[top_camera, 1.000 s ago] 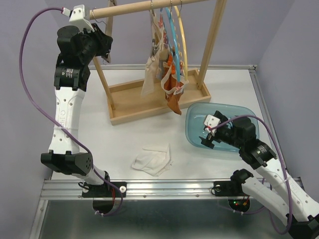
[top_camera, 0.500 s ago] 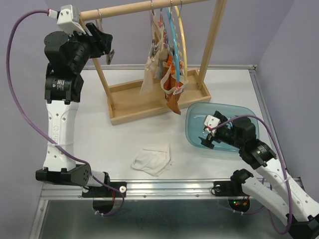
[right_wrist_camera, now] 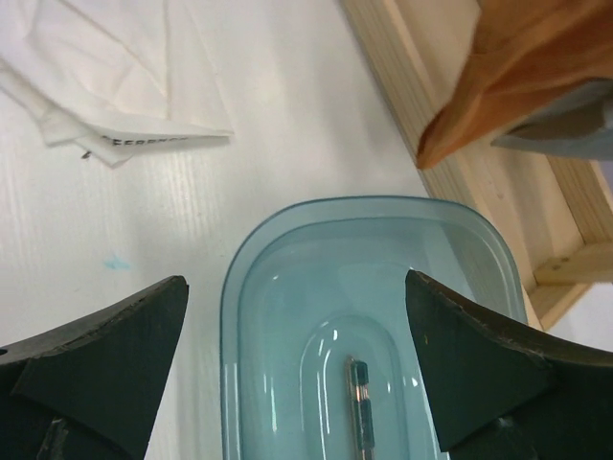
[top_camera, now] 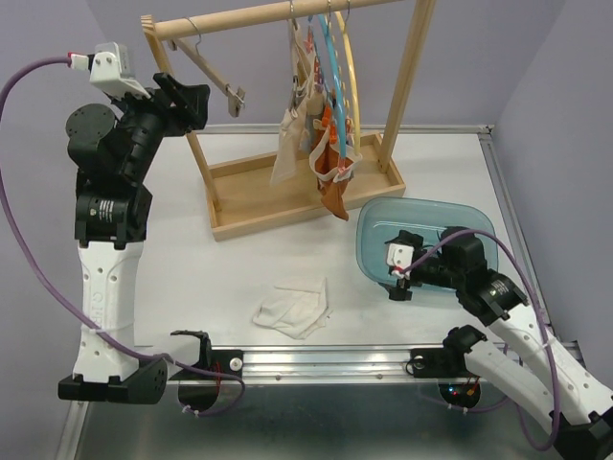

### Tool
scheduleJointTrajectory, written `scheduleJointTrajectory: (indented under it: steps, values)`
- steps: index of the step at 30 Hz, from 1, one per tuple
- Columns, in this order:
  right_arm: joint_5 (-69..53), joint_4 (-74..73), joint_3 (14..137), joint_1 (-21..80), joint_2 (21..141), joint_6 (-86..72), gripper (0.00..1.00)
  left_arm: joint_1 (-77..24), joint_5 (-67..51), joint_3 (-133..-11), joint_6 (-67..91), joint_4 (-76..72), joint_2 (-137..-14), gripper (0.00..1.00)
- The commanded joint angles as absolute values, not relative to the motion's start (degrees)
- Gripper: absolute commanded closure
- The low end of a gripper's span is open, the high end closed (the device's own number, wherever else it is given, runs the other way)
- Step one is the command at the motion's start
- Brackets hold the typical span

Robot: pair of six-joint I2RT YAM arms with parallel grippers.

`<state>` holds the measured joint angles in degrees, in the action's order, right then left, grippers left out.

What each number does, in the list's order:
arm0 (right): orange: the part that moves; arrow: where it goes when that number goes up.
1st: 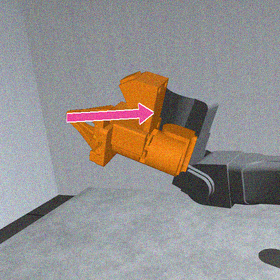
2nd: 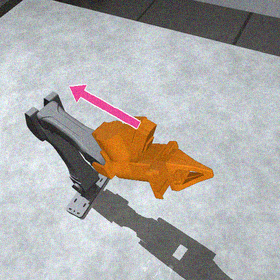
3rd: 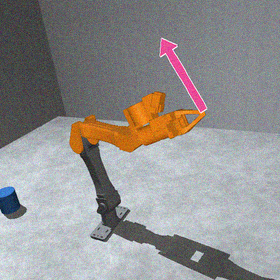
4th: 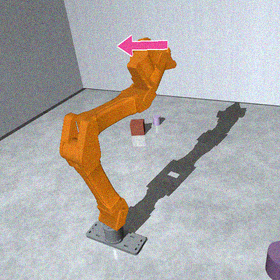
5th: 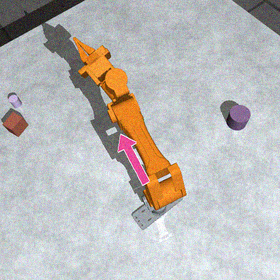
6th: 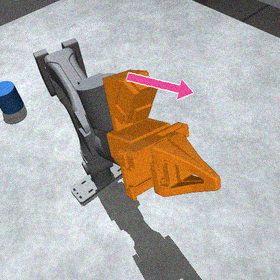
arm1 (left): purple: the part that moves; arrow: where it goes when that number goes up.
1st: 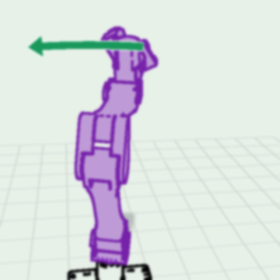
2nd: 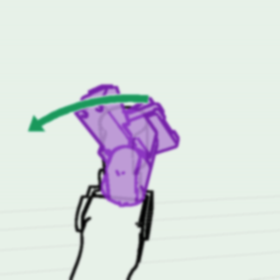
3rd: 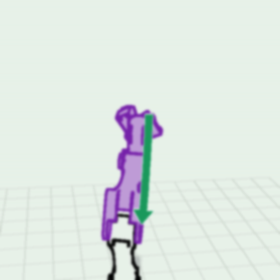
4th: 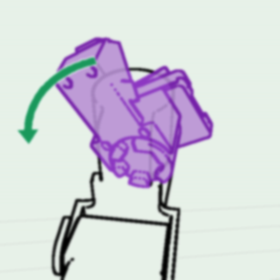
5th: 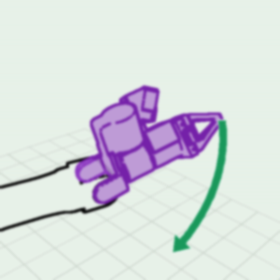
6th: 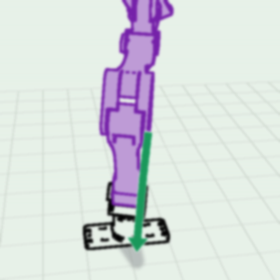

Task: Remove the underwear clipped to the hanger
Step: Place the hanger at the clothesline, then pick up the underwear from the center of the board.

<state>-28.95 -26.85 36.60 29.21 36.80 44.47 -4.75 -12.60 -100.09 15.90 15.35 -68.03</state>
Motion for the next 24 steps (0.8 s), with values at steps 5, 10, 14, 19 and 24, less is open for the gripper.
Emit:
scheduleJointTrajectory:
  steps: [5, 10, 14, 19, 24]
  values:
    - [-45.1, -32.3, 40.0, 30.4, 47.3, 58.0, 0.00, -4.4, -13.4, -82.3, 13.1, 5.6, -50.9, 0.14]
    - [-49.5, -34.1, 46.3, 32.7, 58.3, 58.9, 0.00, -4.4, -12.9, -69.5, 10.5, 3.1, -40.4, 0.12]
    - [-38.8, -34.5, 53.1, 45.7, 70.5, 57.7, 0.00, -4.3, -13.4, -54.8, 10.5, -0.8, -31.7, 0.10]
    - [-28.8, -34.3, 61.5, 56.7, 84.2, 56.2, 0.00, -4.4, -11.9, -44.0, 10.6, -4.0, -26.4, 0.10]
    - [-22.7, -33.9, 68.2, 64.1, 95.9, 55.0, 0.00, -4.5, -11.7, -37.0, 11.0, -5.8, -22.0, 0.10]
